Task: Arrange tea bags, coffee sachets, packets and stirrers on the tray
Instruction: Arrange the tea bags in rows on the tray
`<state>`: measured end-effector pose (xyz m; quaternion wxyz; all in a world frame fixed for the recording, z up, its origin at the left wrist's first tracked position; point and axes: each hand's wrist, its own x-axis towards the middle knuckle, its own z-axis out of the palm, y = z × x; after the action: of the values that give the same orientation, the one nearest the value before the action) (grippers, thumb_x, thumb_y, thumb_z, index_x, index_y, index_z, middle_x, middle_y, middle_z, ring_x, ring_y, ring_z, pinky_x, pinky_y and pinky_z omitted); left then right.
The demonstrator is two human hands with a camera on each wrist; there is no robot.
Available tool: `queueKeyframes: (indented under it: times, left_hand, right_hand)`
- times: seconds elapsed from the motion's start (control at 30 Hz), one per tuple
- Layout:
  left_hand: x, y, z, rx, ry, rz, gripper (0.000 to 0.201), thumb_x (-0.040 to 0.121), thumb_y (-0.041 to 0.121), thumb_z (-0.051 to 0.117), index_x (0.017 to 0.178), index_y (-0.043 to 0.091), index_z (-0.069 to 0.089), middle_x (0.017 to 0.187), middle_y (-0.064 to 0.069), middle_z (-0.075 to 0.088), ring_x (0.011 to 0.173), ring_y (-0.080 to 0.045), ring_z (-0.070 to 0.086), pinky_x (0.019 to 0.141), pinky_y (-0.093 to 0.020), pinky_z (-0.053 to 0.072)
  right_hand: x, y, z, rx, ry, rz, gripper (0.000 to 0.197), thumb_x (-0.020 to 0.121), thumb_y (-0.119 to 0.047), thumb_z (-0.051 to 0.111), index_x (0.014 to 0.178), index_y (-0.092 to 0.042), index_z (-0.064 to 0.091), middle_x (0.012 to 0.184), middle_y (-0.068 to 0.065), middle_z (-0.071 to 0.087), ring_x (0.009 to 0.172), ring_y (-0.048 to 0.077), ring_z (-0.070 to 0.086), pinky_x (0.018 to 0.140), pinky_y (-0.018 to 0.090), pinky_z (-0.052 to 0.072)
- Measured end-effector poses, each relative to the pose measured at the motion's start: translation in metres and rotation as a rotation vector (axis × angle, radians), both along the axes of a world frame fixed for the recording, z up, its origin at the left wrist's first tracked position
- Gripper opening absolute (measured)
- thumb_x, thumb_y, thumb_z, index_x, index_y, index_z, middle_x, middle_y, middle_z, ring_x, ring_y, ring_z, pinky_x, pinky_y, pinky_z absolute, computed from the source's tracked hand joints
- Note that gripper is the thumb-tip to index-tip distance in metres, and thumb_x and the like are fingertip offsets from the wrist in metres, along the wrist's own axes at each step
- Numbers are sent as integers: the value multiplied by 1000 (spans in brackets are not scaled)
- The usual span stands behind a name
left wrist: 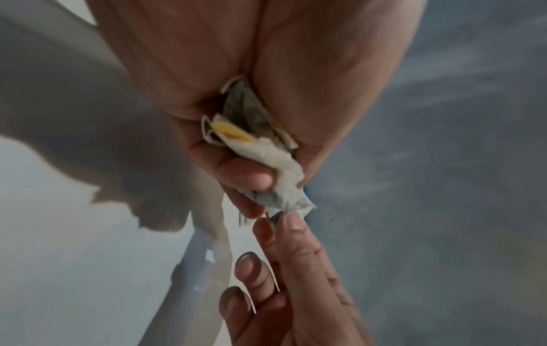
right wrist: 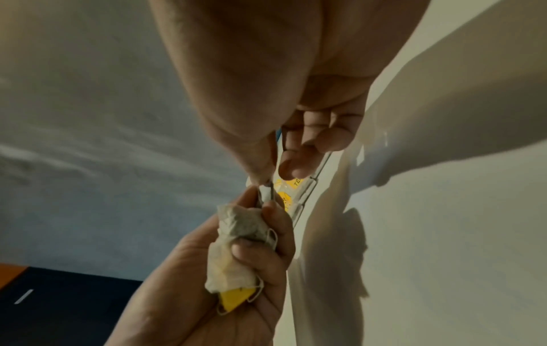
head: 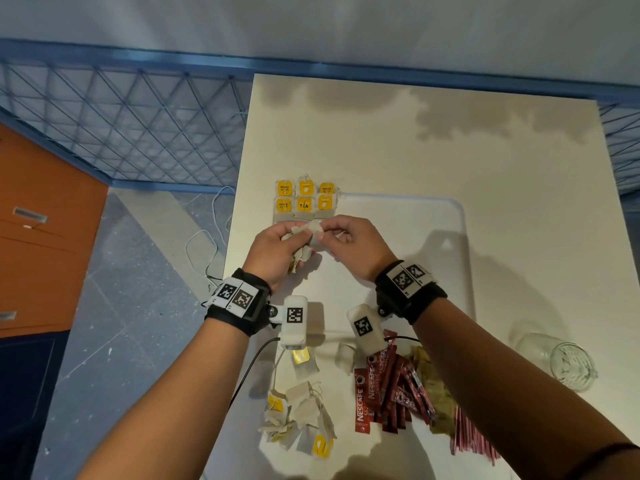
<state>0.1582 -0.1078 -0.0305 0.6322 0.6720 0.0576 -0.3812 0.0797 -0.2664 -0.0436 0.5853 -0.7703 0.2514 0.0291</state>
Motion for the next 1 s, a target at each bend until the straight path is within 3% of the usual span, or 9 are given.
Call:
queueKeyframes:
  times: [0.13,0.23,0.33,0.57,0.63,0.73,0.8,0.9,1.0]
  left_hand:
    - [-7,5,4,-3,12,-19,14,95,22,69,102,11,74,87,-17,71,73,-26,62,62,-33,50]
    - [-10,9,5,-2,56,2,28,98,38,65,98,12,75,83,-17,70,75,-28,61,53,-28,45]
    - [-9,11,7,24,108,-21,49,94,58,61,104,12,75,96,-24,73,78,-28,62,54,-29,45]
    - [-13,19,10,-87,174,-155,27,95,22,68,120,12,73,100,-14,68,71,-20,60,45,-20,41]
    - [-13,20,8,-87,144,-195,23,94,18,70,115,13,75,96,-17,67,72,-21,57,46,-21,41]
    - [-13,18,10,-82,82,-183,15,92,14,71,106,12,76,89,-17,67,63,-17,55,45,-21,41]
    - [-12,16,8,-63,52,-127,19,91,12,73,109,6,74,89,-18,66,64,-18,56,45,-22,42]
    - [-9,16,7,-6,-15,-73,23,89,10,75,109,0,71,87,-15,67,64,-20,57,49,-23,45]
    - [1,23,5,59,-79,-48,14,88,12,76,101,7,74,80,-8,71,61,-15,59,51,-22,47]
  right_hand:
    - [-6,1,8,-86,-39,-5,6,88,-38,71,93,-35,73,84,-20,69,78,7,63,83,41,58]
    - [-12,4,19,-124,-114,-14,9,93,-26,71,93,-35,70,95,-16,70,76,4,62,79,31,55]
    - [-16,6,25,-96,-173,3,17,95,-13,68,95,-30,71,105,-11,68,85,5,62,80,18,47]
    - [-19,-2,31,-43,-152,128,32,95,-2,59,90,-31,72,90,-17,68,74,1,56,75,14,43]
    - [-18,-4,30,-4,-161,138,32,95,-3,63,92,-33,73,91,-15,70,76,7,60,77,19,47]
    - [-16,-3,28,84,-166,94,40,92,-7,63,104,-44,71,108,1,71,87,24,65,84,34,55]
    - [-15,0,26,162,-141,55,36,100,-8,58,115,-38,68,106,3,71,83,13,65,77,29,53]
    - [-14,5,25,227,-74,4,20,108,-20,53,119,-22,69,88,-7,72,72,5,63,66,22,49]
    - [-2,13,24,220,-63,50,15,101,-21,66,114,-19,72,90,-3,73,77,4,67,72,21,53]
